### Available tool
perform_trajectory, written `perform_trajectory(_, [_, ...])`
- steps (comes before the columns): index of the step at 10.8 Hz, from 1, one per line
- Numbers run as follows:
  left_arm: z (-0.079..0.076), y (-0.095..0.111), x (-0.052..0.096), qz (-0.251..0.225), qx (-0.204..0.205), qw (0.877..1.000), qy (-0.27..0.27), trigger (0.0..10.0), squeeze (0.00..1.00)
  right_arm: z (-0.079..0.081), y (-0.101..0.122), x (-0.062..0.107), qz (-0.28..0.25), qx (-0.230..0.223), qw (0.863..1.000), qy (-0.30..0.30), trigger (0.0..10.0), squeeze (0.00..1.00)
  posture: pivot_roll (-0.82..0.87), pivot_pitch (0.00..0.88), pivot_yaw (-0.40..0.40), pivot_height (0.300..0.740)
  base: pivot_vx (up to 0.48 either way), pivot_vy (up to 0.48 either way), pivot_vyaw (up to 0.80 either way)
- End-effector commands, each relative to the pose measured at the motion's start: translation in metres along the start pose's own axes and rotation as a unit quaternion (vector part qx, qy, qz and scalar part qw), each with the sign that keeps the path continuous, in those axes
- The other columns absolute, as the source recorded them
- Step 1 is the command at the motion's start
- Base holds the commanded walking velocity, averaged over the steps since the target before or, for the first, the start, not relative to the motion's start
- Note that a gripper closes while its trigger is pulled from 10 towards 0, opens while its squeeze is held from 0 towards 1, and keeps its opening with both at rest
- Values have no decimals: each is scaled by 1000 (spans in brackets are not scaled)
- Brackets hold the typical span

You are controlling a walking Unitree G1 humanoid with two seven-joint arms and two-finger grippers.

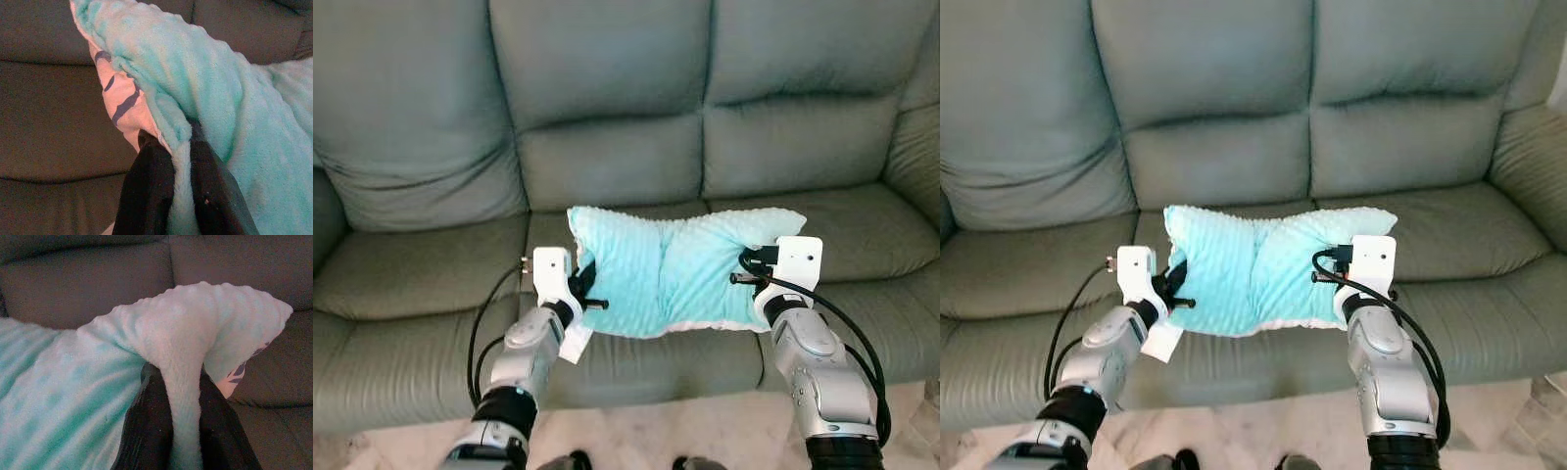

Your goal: Move the pillow to the sofa

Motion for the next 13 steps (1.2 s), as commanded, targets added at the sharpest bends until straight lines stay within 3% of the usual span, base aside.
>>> perform_trajectory(1, [-1, 4, -1, -8, -3, 1000, -4, 10000, 0, 7, -3, 3, 0, 7, 1000, 14, 10000, 0, -191, 249, 58, 740, 0, 0, 0])
perform_trajectory(4, [1, -5, 2, -5, 4, 1000, 0, 10000, 0, 19, 0, 5, -16, 24, 999, 33, 10000, 0, -194, 287, 50, 740, 229, 0, 0])
perform_trajectory(7, [-1, -5, 2, -5, 3, 1000, 0, 10000, 0, 20, 4, 6, -26, 30, 999, 34, 10000, 0, -199, 300, 47, 740, 331, 0, 0])
perform_trajectory(9, [1, -8, 3, -2, 7, 1000, 9, 10000, 0, 18, 1, 7, -23, 33, 999, 34, 10000, 0, -197, 300, 48, 740, 0, 0, 0])
perform_trajectory(13, [24, -6, 10, -7, -19, 998, 67, 10000, 0, 19, -1, 11, -23, 35, 998, 40, 10000, 0, -191, 300, 47, 740, 0, 0, 0])
Point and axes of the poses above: a point about 5 cm out from each wrist's last joint towards the gripper, its own x axis pointing back from the gripper into the wrist, its own y axis along the axis of the wrist's last joint, z = x × y, the point moved 3 cm from there along -x, pointing out of the wrist towards the gripper, and after that the axes turned 6 degrees about x, right-handed, at the moved point
